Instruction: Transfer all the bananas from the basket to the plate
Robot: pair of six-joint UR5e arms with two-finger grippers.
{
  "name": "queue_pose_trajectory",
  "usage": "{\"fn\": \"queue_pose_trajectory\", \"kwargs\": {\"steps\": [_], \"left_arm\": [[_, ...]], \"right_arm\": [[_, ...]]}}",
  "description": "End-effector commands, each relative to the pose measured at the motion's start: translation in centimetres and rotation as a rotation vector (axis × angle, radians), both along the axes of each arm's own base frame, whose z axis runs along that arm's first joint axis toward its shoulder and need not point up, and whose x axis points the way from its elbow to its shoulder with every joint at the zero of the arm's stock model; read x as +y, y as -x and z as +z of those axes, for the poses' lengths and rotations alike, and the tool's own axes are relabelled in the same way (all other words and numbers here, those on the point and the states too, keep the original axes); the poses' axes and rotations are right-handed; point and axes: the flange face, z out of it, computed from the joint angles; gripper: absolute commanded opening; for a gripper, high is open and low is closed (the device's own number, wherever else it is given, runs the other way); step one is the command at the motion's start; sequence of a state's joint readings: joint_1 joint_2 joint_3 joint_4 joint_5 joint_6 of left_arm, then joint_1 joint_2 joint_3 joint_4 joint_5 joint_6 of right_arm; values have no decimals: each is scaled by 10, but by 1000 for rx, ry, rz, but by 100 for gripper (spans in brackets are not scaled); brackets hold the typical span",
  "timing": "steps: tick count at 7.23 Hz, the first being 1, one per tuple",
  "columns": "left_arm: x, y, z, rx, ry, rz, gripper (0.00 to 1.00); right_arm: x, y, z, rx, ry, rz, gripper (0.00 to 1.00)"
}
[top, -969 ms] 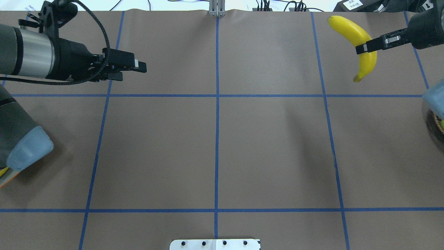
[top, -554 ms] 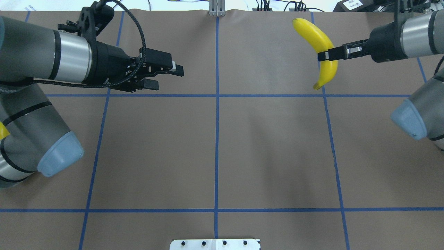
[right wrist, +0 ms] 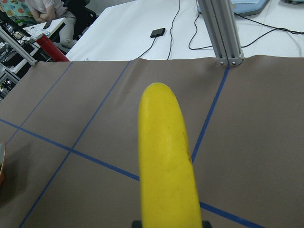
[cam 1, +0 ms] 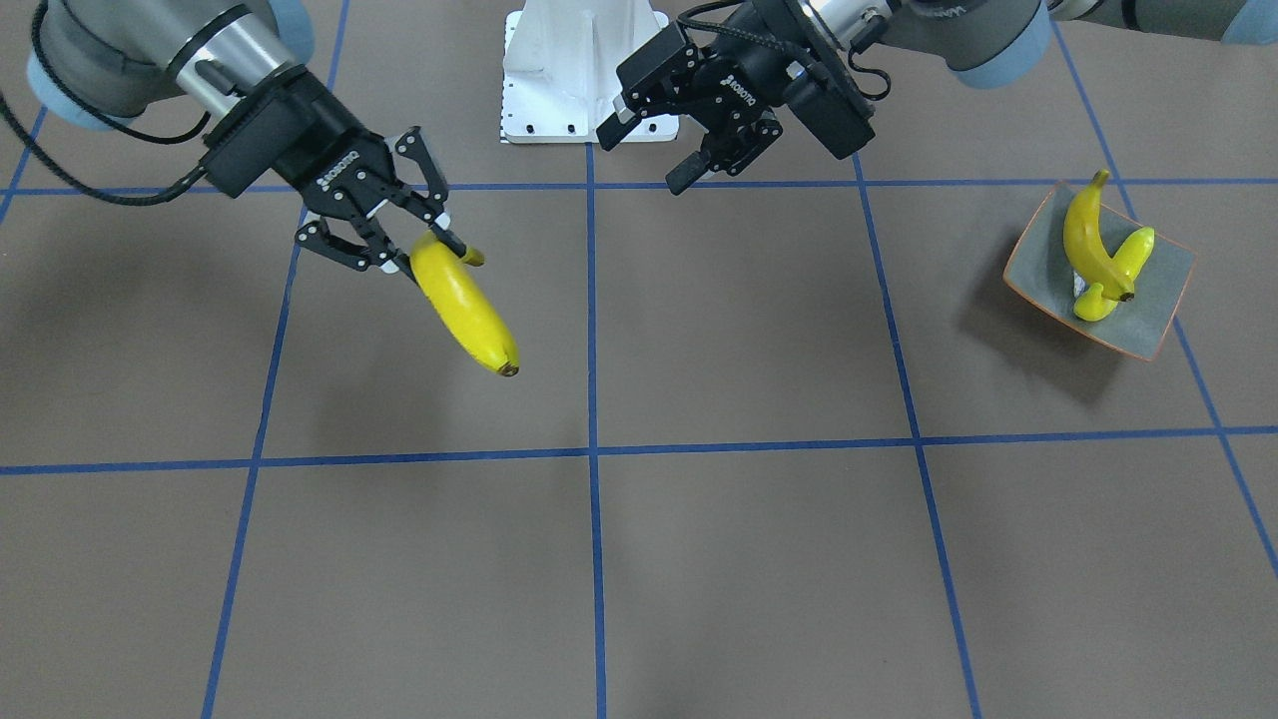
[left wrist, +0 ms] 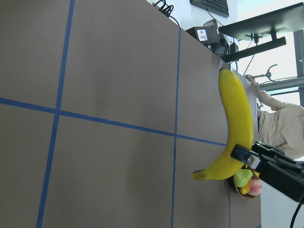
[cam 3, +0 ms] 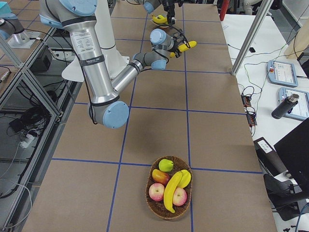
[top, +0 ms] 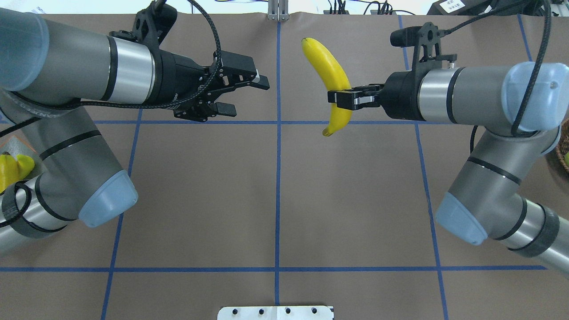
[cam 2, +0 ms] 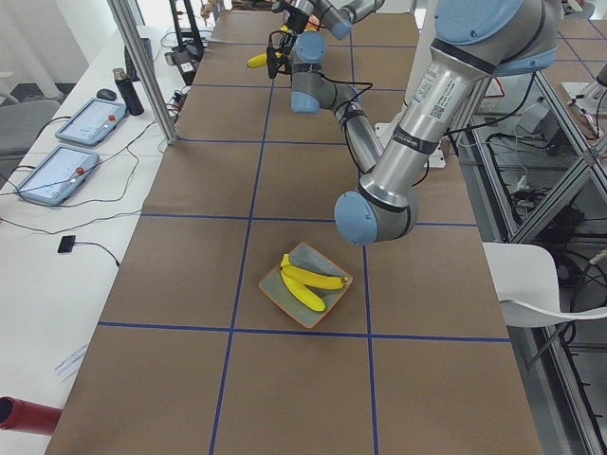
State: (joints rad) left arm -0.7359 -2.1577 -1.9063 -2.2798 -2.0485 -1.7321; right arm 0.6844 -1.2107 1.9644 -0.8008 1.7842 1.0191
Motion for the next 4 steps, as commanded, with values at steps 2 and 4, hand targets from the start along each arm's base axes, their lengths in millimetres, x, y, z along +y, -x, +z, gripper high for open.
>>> {"fn": "queue_pose_trajectory", "kwargs": {"steps": [2, 4], "left_arm": [[-3, -9, -13, 55, 98, -45, 100], [-1, -11, -13, 57, 99, -44, 100]], "right_arm": [[64, 52, -39, -55, -10, 59, 0], [85, 65, -52, -84, -22, 78, 0]]}}
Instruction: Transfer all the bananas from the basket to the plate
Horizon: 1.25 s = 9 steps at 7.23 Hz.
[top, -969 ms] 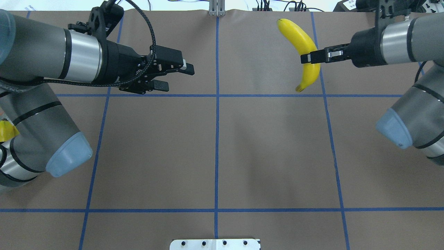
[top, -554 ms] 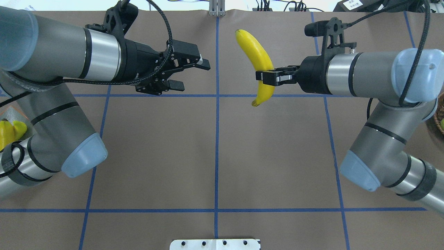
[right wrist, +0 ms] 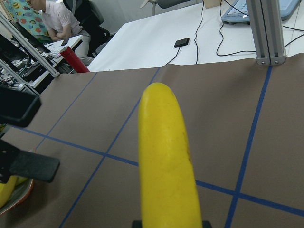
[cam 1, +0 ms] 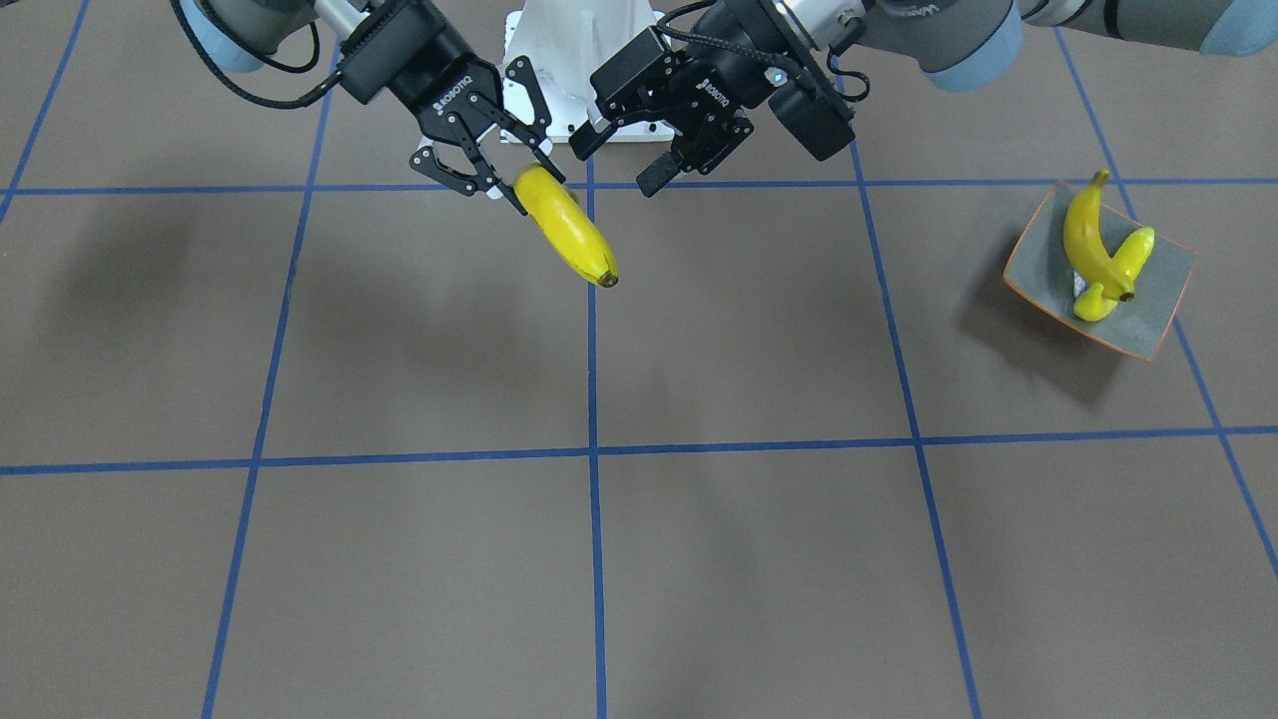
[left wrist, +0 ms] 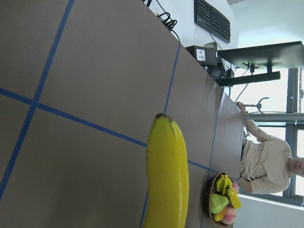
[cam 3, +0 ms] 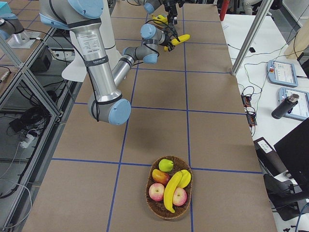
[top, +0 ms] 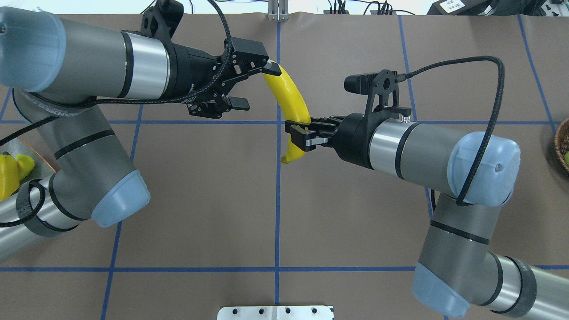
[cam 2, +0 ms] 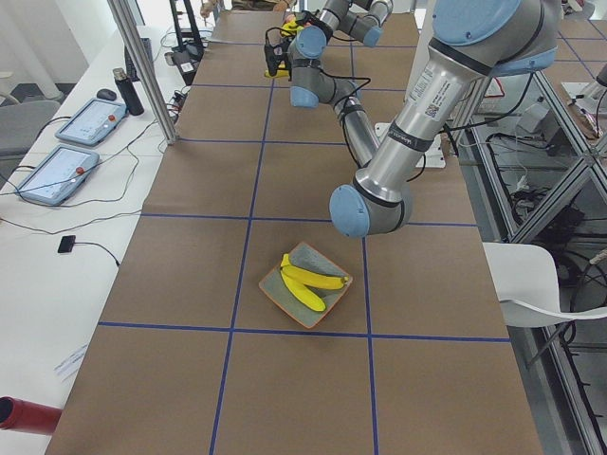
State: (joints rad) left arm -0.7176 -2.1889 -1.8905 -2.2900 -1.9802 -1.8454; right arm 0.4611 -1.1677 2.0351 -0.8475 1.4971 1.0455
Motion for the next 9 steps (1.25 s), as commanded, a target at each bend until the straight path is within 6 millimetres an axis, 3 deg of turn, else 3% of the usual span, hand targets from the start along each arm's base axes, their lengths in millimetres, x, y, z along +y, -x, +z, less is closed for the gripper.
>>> {"fn": "queue_pose_trajectory", "kwargs": {"steps": [1, 4, 5, 7, 8, 9], "left_arm": [[0, -3, 0, 3, 6, -18, 100], [0, -16, 6, -2, 12, -30, 98], [1, -17, 5, 15, -1, -35, 83], [7, -19, 4, 40, -22, -24, 6], [7, -22, 5, 39, -27, -22, 0], [7, -22, 7, 36, -28, -22, 0]], "right_arm": [[25, 12, -12, -30, -9, 20, 0], [35, 6, -22, -57, -18, 29, 0], [35, 6, -23, -59, -19, 30, 0], [34, 7, -24, -62, -19, 33, 0], [35, 6, -25, -63, -20, 30, 0], [36, 5, -26, -70, -24, 27, 10]]}}
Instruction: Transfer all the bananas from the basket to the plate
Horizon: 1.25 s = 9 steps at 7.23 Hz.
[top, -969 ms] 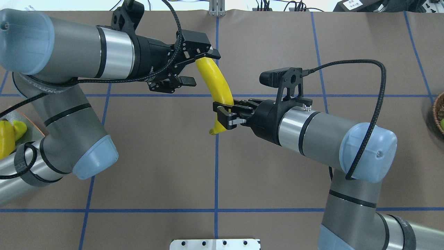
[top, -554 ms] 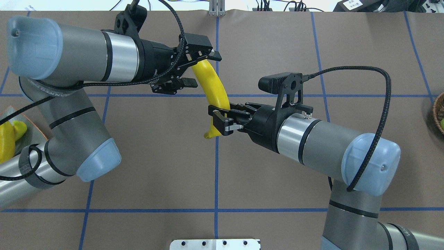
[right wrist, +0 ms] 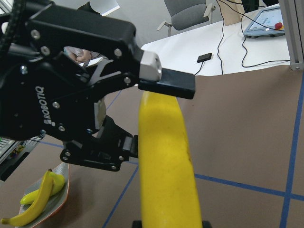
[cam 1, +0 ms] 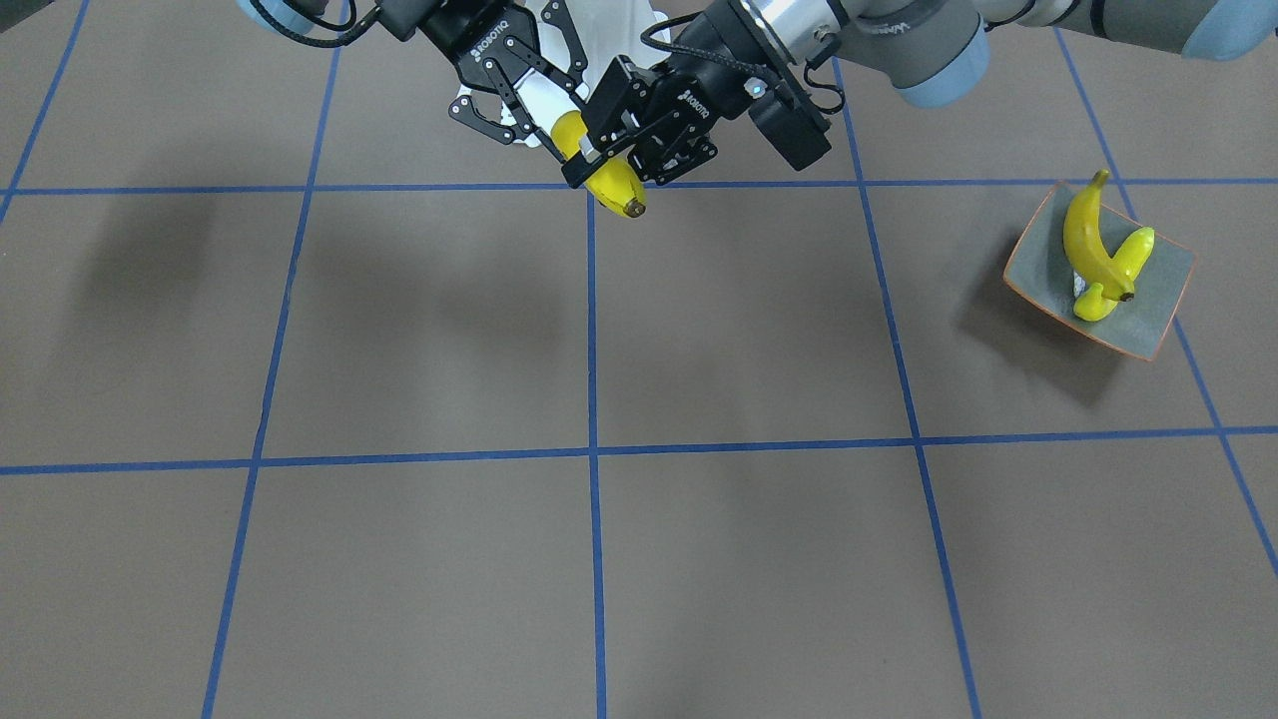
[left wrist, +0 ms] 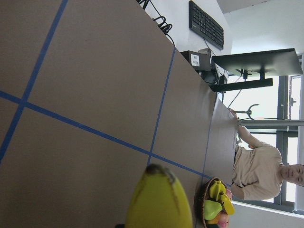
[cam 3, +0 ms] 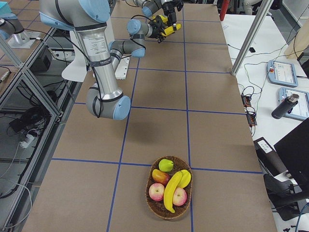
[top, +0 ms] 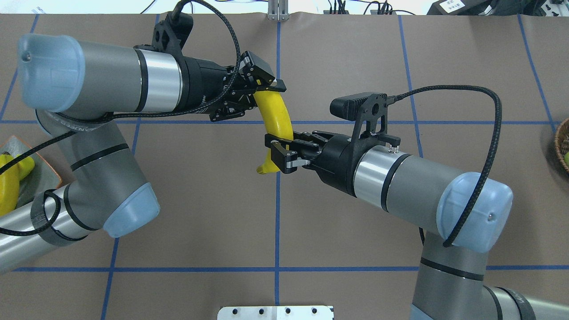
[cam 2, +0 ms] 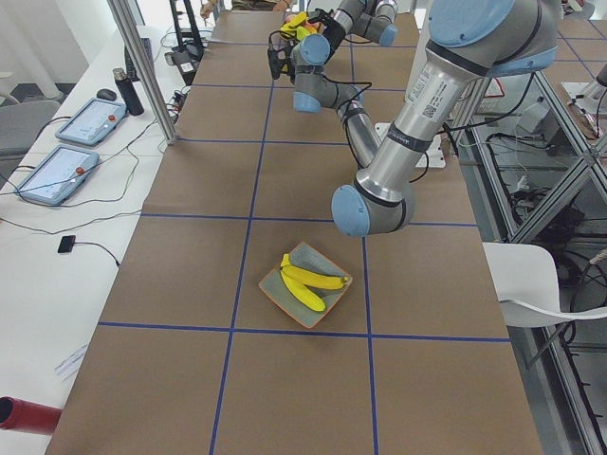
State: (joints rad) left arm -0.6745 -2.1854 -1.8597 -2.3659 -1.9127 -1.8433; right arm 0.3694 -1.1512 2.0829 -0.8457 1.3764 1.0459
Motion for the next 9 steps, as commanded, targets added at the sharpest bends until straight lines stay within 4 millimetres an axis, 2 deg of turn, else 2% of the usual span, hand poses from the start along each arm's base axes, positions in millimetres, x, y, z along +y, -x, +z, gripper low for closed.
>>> {"fn": "queue_pose_trajectory", "kwargs": {"steps": [1, 2, 4, 5, 6, 7, 8, 9], "left_arm": [[1, -1, 2, -1, -4, 2, 0], [0, -2, 3, -3, -3, 2, 0], [-3, -4, 7, -11, 4, -1, 0], [-4, -5, 10, -16, 7, -1, 0], [-4, -6, 15, -24, 11, -1, 0], [-6, -7, 25, -40, 23, -2, 0], [-7, -7, 32, -50, 30, -4, 0], [-7, -1, 44, -64, 37, -10, 0]], "right_arm": [[1, -2, -3, -13, -5, -1, 59], [3, -7, -8, -26, -4, -7, 99], [3, -13, -7, -15, -11, -86, 100], [-10, -21, 3, 12, 0, -81, 100], [-34, -33, 17, 65, 28, -38, 100], [-73, -61, 35, 138, 78, -46, 100], [-125, -98, 62, 216, 154, -92, 100], [-174, -132, 100, 268, 227, -118, 100]]}}
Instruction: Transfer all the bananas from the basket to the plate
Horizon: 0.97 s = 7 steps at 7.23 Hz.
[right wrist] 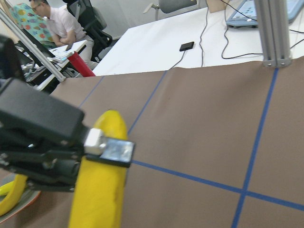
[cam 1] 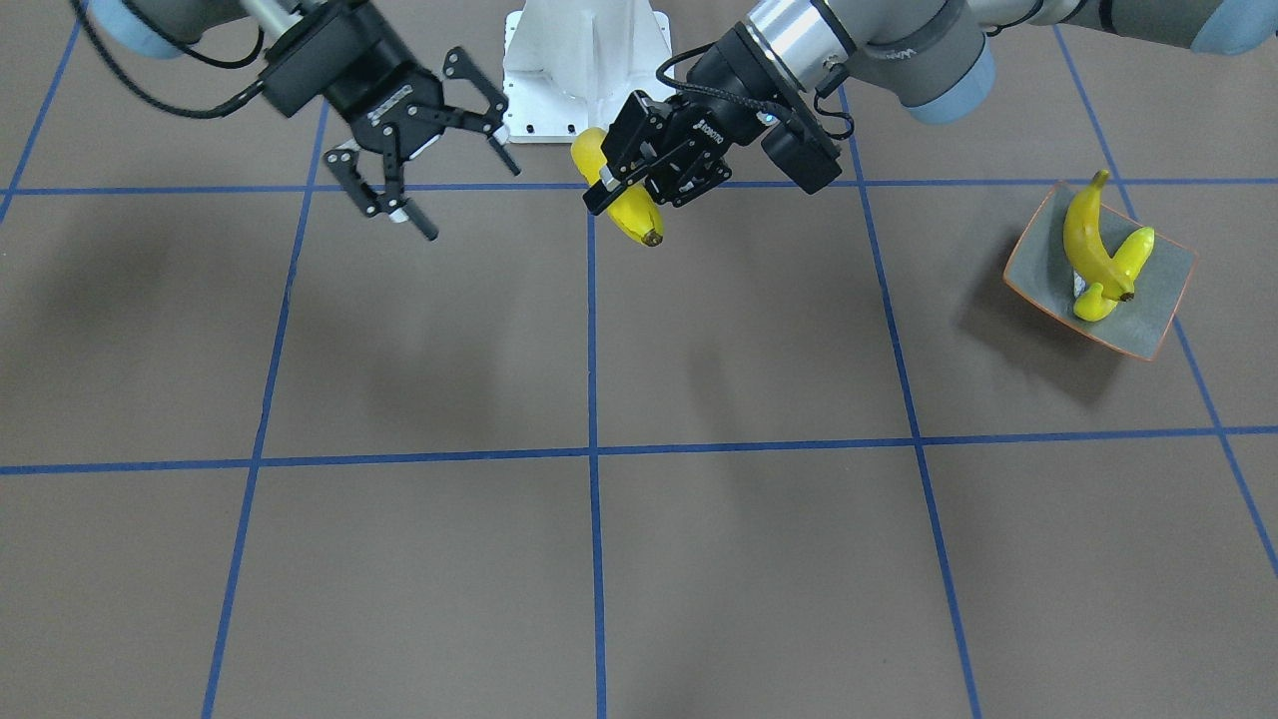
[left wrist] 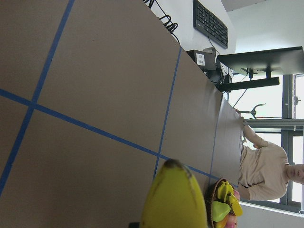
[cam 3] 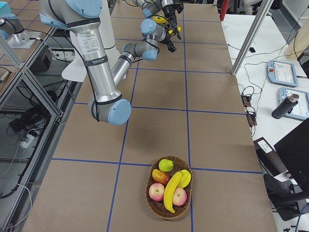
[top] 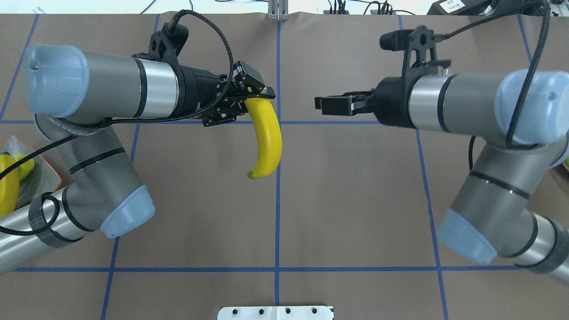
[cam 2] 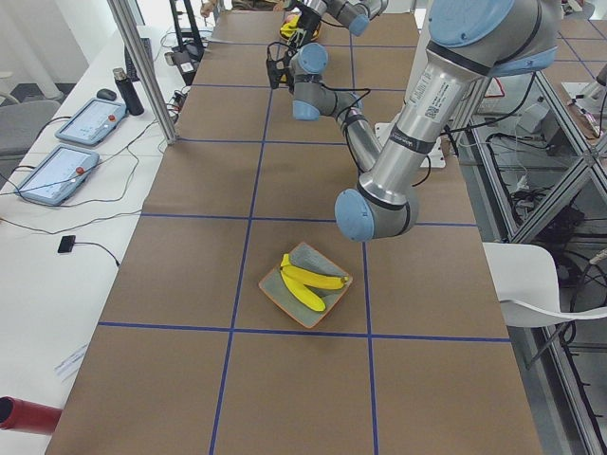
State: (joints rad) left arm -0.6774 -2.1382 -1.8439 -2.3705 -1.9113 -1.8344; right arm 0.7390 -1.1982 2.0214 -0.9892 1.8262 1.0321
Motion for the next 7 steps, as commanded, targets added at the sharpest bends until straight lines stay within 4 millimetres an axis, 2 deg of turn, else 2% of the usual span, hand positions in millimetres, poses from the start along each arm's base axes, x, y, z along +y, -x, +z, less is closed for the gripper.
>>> {"fn": "queue_pose_trajectory", "kwargs": {"steps": [1, 2, 3, 5, 6, 7], "left_arm": [[4, 14, 28, -30, 19, -8, 0], [15, 32, 50, -50, 36, -11, 0], [26, 53, 79, -81, 61, -22, 0], [32, 94, 142, -190, 76, -65, 0], [32, 110, 172, -260, 57, -81, 0], [34, 119, 201, -333, 35, -85, 0]], "right_arm": [[-83, -71, 82, 151, 83, -33, 100], [-99, -99, 130, 247, 66, -28, 100], [-115, -132, 159, 312, 91, -38, 100], [-128, -183, 201, 468, 67, -74, 100], [-130, -202, 219, 524, 51, -92, 100], [-130, -221, 245, 564, 43, -106, 100]]}}
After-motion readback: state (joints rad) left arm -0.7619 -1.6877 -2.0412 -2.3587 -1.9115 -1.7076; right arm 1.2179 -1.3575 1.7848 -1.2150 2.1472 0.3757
